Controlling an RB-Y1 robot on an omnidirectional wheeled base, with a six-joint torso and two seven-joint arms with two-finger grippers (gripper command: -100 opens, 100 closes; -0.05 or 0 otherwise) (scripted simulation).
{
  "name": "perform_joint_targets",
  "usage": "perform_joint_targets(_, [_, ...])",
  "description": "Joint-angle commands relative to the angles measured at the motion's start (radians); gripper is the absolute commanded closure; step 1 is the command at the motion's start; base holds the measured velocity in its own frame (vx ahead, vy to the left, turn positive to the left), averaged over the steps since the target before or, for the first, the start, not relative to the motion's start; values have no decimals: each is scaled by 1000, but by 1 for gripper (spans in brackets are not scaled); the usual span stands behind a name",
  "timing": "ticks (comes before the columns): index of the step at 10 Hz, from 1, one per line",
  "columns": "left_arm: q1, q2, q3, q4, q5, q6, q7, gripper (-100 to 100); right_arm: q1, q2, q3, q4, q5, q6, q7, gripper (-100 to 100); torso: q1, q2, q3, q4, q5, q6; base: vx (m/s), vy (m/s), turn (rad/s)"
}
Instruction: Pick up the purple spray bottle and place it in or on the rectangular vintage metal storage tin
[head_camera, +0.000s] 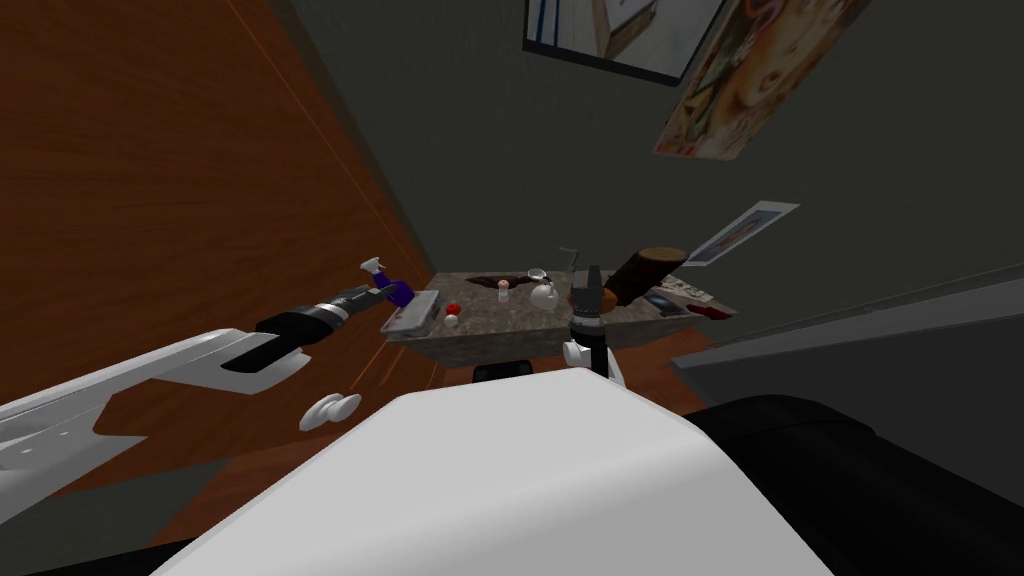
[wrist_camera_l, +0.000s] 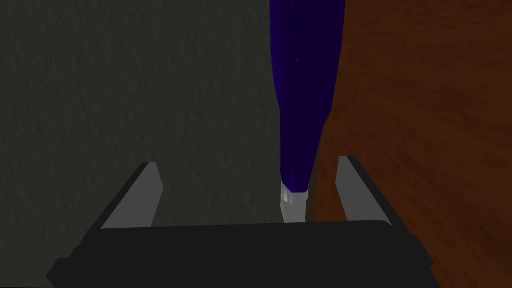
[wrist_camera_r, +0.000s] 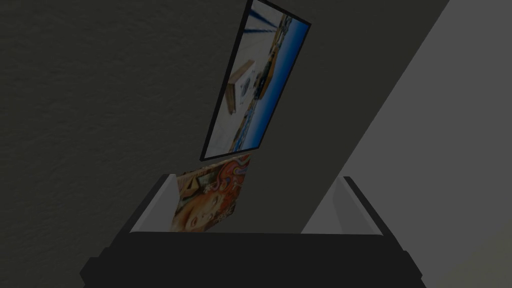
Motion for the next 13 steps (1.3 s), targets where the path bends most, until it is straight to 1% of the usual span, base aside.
perform_joint_targets(1, [8, 36, 17, -20, 20, 15, 18, -100, 0, 0, 0, 0, 0, 0, 0, 0, 0, 0, 0, 0, 0, 0, 14, 21, 85])
perform_joint_targets(3, [16, 69, 32, -44, 39, 31, 33, -100, 0, 0, 0, 0, 0, 0, 0, 0, 1, -1, 0, 0, 0, 0, 17, 22, 57])
perform_joint_targets(4, [24, 102, 48, -68, 58, 46, 48, -100, 0, 0, 0, 0, 0, 0, 0, 0, 1, -1, 0, 0, 0, 0, 15, 29, 122])
perform_joint_targets(7, [36, 152, 72, -104, 86, 70, 71, -100, 0, 0, 0, 0, 0, 0, 0, 0, 0, 0, 0, 0, 0, 0, -4, 6, 20])
perform_joint_targets(8, [26, 140, 60, -93, 78, 63, 64, -100, 0, 0, 0, 0, 0, 0, 0, 0, -1, 1, 0, 0, 0, 0, 0, 0, 0])
perform_joint_targets(9, [26, 142, 60, -95, 80, 66, 66, 0, 0, 0, 0, 0, 0, 0, 0, 0, -1, 1, 0, 0, 0, 0, 0, 0, 0])
perform_joint_targets(13, [26, 142, 60, -95, 79, 66, 66, 0, 0, 0, 0, 0, 0, 0, 0, 0, -1, 0, 0, 0, 0, 0, 0, 0, 0])
